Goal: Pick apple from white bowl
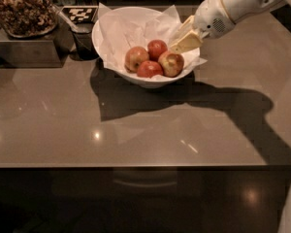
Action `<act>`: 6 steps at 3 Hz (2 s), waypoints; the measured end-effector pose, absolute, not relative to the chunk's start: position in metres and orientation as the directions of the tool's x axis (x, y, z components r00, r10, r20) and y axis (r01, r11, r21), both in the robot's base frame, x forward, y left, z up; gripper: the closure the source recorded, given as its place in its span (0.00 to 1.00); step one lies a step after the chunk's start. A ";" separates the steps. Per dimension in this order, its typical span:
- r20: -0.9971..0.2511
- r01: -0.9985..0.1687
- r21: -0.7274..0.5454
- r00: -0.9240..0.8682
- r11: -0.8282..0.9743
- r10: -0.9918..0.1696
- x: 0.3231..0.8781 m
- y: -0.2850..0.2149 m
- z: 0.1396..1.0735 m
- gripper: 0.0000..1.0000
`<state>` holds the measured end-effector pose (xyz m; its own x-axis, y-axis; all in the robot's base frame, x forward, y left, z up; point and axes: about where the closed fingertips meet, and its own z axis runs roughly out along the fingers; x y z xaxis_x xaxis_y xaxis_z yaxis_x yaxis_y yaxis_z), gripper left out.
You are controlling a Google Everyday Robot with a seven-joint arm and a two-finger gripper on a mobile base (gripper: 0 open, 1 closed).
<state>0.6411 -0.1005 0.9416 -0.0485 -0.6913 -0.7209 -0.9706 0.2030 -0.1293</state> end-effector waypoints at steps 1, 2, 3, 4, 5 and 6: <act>-0.727 -0.979 -0.111 -0.036 0.169 -0.686 0.647 -0.089 0.933 0.43; -0.721 -0.983 -0.093 -0.044 0.160 -0.692 0.647 -0.089 0.926 0.23; -0.711 -0.983 -0.083 -0.057 0.163 -0.701 0.647 -0.095 0.922 0.26; -0.682 -0.985 -0.073 -0.064 0.156 -0.728 0.653 -0.105 0.910 0.23; -0.687 -0.985 -0.068 -0.070 0.160 -0.723 0.656 -0.107 0.905 0.22; -0.710 -0.980 -0.074 -0.077 0.183 -0.700 0.661 -0.106 0.905 0.22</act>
Offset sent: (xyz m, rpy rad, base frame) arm 0.0062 0.0053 -0.0186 -0.0071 0.0548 0.0499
